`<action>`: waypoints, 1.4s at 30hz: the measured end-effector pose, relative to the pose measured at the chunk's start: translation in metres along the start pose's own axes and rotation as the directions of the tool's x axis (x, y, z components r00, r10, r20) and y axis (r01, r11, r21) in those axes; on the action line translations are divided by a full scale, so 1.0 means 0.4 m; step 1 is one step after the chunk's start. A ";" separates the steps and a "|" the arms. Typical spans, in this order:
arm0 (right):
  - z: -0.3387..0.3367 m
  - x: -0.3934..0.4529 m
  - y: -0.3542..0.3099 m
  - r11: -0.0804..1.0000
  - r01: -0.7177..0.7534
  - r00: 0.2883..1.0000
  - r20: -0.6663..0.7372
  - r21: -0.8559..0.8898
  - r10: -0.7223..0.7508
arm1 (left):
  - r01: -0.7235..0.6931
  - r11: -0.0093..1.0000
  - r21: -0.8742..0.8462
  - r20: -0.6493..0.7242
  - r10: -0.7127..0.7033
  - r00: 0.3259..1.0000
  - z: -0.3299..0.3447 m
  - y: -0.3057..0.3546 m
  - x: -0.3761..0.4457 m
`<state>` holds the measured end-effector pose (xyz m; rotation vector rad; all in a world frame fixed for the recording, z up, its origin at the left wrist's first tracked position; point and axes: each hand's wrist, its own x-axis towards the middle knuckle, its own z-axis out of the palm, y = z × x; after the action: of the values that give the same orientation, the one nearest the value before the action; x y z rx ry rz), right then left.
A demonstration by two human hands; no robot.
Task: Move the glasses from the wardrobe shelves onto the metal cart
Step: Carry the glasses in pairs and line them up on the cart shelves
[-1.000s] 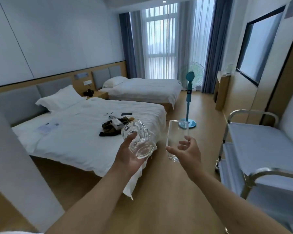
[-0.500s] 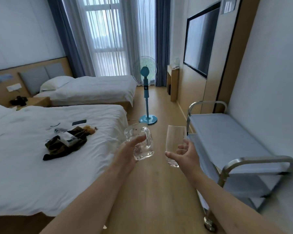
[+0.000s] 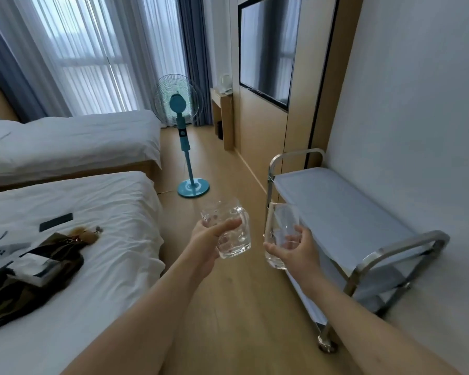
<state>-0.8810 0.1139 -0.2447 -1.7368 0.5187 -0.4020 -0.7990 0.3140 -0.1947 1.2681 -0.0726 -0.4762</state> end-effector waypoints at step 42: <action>0.097 1.094 0.107 0.972 -0.226 0.918 -0.321 0.062 0.234 | 0.123 0.964 0.237 0.273 -0.188 0.943 0.238 0.075 1.324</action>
<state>-0.4983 -0.0994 -0.2986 -1.5700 0.9448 -0.5287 -0.3425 0.0324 -0.2465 1.4155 -0.2828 -0.8116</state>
